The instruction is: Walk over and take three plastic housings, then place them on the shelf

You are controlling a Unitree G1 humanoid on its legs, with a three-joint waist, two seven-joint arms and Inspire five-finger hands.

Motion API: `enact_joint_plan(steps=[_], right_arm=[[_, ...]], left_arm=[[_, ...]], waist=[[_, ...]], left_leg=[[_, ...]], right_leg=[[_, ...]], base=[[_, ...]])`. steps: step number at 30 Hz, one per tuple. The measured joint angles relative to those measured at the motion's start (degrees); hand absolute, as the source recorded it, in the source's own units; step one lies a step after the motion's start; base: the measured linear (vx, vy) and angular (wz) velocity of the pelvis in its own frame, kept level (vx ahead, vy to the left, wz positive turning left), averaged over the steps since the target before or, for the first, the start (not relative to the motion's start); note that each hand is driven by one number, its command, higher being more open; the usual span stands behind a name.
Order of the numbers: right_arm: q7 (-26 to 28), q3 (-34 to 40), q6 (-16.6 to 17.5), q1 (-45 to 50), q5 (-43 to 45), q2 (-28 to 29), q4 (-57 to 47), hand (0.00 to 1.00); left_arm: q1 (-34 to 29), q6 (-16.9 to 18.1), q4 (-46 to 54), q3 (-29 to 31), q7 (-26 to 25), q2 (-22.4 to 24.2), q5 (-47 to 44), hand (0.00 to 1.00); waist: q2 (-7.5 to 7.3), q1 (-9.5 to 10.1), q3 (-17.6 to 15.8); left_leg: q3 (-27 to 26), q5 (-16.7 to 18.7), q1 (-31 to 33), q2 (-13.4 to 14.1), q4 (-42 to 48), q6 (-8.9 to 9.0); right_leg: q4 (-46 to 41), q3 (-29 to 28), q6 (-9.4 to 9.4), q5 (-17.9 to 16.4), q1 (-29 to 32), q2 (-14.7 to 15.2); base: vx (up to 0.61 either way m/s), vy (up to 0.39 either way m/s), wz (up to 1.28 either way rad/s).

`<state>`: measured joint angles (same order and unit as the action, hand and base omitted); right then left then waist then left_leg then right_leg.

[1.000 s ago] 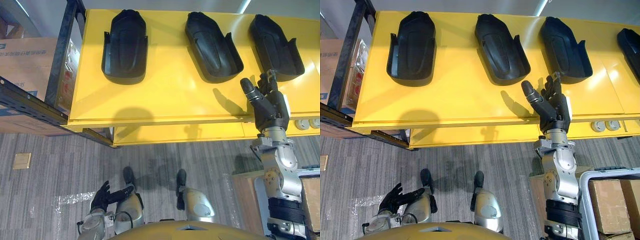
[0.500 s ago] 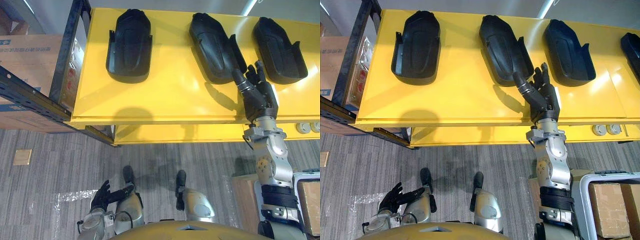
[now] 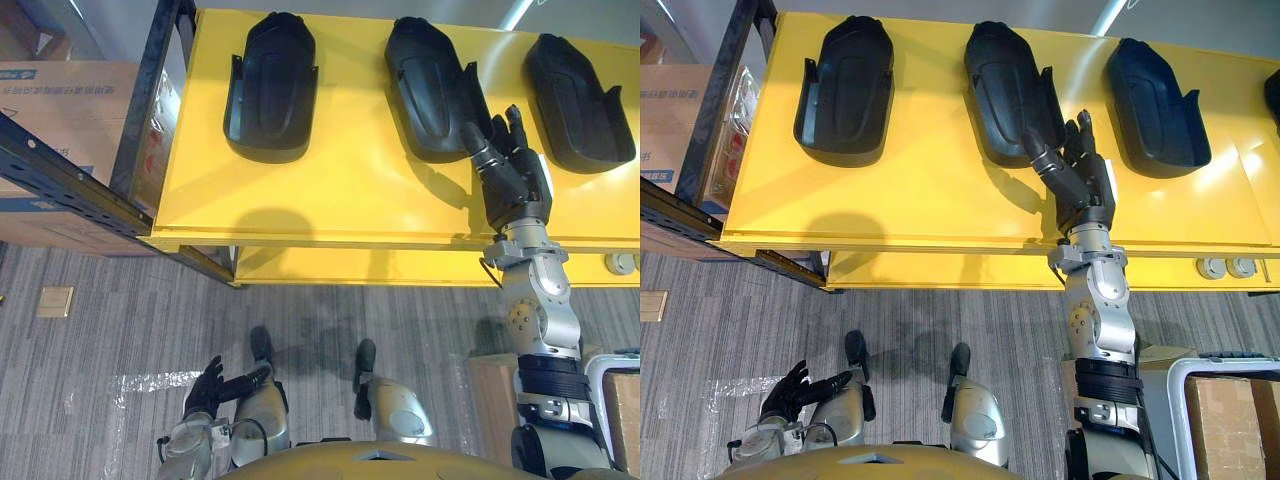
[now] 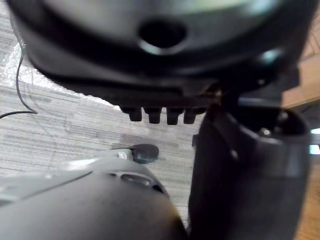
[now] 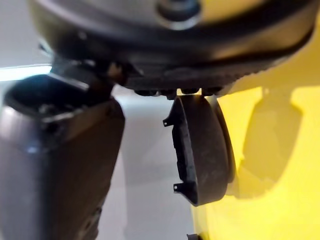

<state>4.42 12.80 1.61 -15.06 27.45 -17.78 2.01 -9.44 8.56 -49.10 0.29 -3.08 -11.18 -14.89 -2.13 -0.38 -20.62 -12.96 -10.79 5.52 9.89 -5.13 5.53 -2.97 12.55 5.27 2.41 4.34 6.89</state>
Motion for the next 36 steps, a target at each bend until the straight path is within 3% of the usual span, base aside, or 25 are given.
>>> enact_joint_plan(steps=[12, 23, 32, 34, 36], right_arm=[[-0.20, 0.07, -0.01, 5.23, 0.02, 0.01, -4.45, 1.00], [4.05, -0.14, 0.00, 10.33, 1.05, 0.26, -6.97, 1.00], [2.19, -1.15, 1.04, 10.94, 0.79, 0.26, -6.97, 1.00], [0.95, -1.14, 1.65, 12.38, -2.07, 0.26, -6.98, 1.00], [-1.23, -1.05, 2.53, 14.53, -11.18, 0.26, -7.73, 1.00]], left_arm=[[0.00, 0.13, -0.05, 0.01, -0.04, 0.00, 0.00, 1.00], [0.00, 0.29, -1.04, 0.05, -0.04, -0.08, 0.02, 1.00], [0.06, 1.21, -2.17, 0.11, -0.09, -0.01, 0.06, 1.00], [0.03, 1.20, -2.87, 0.15, -0.11, 0.10, 0.14, 1.00], [0.03, 1.33, -4.11, 0.72, -0.27, 0.51, 2.15, 1.00]], waist=[[-0.04, 0.04, 0.00], [-0.42, -0.14, 0.08], [-0.53, -0.33, 0.62], [-0.54, -0.10, 1.77], [-0.53, -0.02, 3.09]], left_leg=[[-0.55, 0.21, -0.12, 0.21, -0.01, 0.26], [-1.34, 0.52, -1.32, 0.63, 0.01, 0.65], [-1.29, 0.74, -1.28, 0.10, 0.04, 0.56], [-1.29, 0.84, -1.32, -0.13, 0.04, 0.38], [-1.29, 1.08, -2.11, -0.45, 0.03, 0.31]], right_leg=[[-0.01, -0.43, -0.11, -0.11, 0.23, -0.15], [0.04, -1.16, 0.07, -0.43, -0.55, -0.60], [0.08, -1.05, 0.34, -0.48, -0.61, -0.02], [0.16, -1.02, 0.48, -0.58, -0.74, 0.16], [0.28, -0.92, 0.60, -0.73, -1.62, 0.46]], base=[[0.00, 0.000, -0.01], [0.00, -0.001, -0.03], [0.00, 0.000, 0.00], [0.04, 0.007, 0.02], [0.06, 0.007, 0.03]])
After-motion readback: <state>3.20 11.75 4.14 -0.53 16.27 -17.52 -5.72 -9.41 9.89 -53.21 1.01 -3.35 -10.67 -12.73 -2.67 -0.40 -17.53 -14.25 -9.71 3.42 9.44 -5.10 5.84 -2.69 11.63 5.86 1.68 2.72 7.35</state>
